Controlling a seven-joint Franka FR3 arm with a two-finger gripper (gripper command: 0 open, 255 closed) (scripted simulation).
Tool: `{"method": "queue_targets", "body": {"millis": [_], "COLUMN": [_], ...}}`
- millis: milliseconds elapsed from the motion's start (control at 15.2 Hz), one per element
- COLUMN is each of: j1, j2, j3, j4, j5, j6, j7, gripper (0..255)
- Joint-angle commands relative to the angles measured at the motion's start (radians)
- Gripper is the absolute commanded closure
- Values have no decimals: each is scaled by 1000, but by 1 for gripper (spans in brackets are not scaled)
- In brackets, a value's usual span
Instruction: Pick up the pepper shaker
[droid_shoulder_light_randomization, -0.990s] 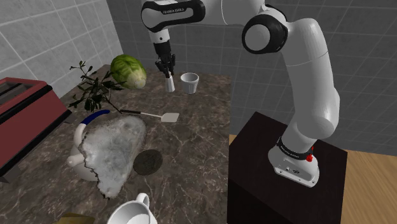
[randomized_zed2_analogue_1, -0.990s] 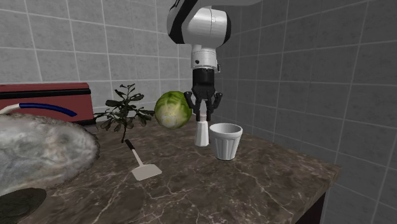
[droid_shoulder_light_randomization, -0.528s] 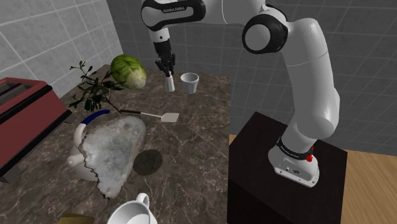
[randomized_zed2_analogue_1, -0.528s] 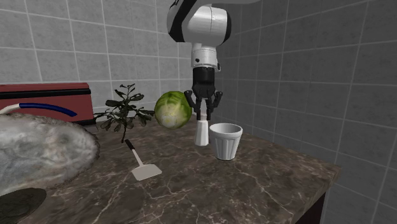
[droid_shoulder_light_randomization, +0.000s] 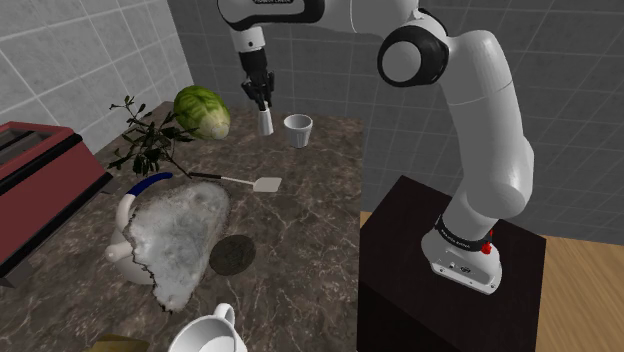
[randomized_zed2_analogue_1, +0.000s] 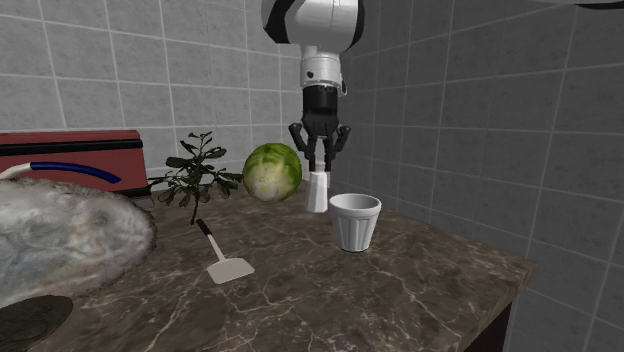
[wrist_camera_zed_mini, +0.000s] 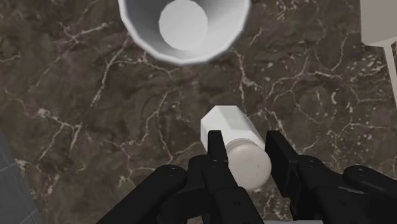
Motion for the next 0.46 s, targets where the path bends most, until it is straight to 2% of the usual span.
{"method": "queue_targets", "body": {"millis": [0,264,396], "j1": [1,4,5], "j2": [8,38,40], "j3": [0,0,0], "j4": [42,148,153], "j5": [0,-2,-2], "j6": [-35,-110,-113], "j7": [1,4,4], "gripper": [255,255,255]}}
